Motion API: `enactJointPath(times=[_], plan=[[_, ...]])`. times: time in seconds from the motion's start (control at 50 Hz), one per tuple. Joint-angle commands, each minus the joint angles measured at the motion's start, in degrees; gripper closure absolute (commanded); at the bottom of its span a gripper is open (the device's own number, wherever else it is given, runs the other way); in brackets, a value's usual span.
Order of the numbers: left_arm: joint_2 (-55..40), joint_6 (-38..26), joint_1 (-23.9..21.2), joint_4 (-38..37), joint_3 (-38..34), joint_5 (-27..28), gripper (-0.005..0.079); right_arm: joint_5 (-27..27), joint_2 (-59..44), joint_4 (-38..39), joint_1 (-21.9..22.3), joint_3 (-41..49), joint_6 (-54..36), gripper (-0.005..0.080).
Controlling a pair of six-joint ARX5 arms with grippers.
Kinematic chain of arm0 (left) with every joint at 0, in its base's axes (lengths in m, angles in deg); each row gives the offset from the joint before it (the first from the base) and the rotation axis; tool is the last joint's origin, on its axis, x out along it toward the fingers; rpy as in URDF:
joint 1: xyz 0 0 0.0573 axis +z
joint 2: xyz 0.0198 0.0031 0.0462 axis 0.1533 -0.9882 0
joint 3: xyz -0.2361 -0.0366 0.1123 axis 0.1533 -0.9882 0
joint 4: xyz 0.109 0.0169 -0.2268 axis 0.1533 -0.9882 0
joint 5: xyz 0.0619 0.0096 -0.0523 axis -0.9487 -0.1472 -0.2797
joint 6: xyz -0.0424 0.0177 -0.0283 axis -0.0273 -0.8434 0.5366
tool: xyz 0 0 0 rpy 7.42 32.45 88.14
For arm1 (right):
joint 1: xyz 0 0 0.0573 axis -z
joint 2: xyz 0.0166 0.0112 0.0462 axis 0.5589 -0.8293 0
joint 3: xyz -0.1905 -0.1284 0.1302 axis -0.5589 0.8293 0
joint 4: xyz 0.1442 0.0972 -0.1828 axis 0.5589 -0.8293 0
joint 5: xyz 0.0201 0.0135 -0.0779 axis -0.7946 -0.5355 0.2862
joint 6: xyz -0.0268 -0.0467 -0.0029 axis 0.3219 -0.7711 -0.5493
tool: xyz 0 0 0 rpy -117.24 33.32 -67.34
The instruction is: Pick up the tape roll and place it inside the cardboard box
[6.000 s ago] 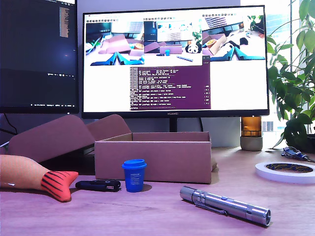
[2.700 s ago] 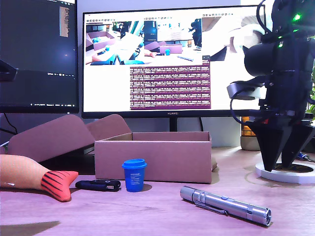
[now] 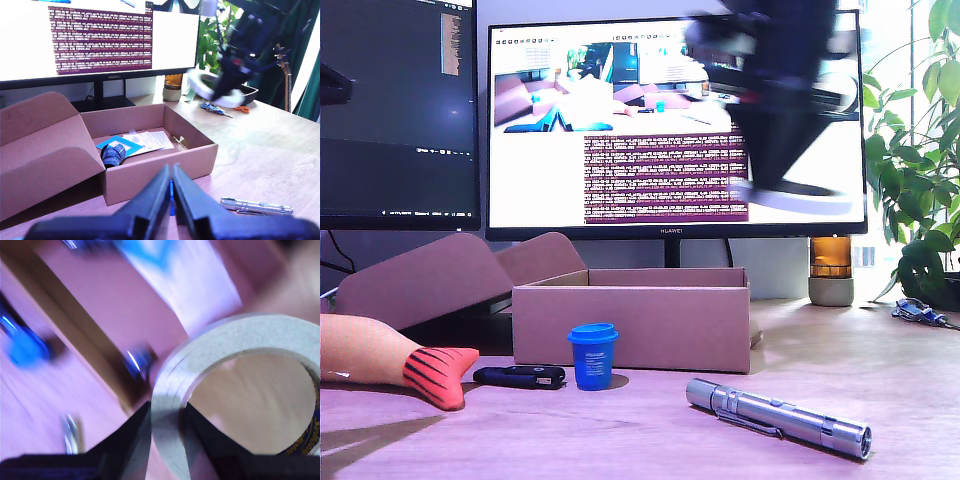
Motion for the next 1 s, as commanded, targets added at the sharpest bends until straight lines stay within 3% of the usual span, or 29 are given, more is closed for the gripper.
enactJointPath(times=[0.0,0.48,0.98], plan=[[0.11,-0.20,-0.15,0.63,-1.36,-0.15,0.0766,0.07,-0.42,2.97,-0.31,-0.35,0.28,0.0763],[0.11,-0.15,-0.15,0.63,-1.36,0.09,0.0766,-2.40,-4.55,15.58,-0.72,-0.37,-0.22,0.0763],[0.11,-0.17,-0.15,0.26,-1.36,0.11,0.0766,-7.93,-11.50,21.81,-1.05,-0.39,-0.15,0.0763]])
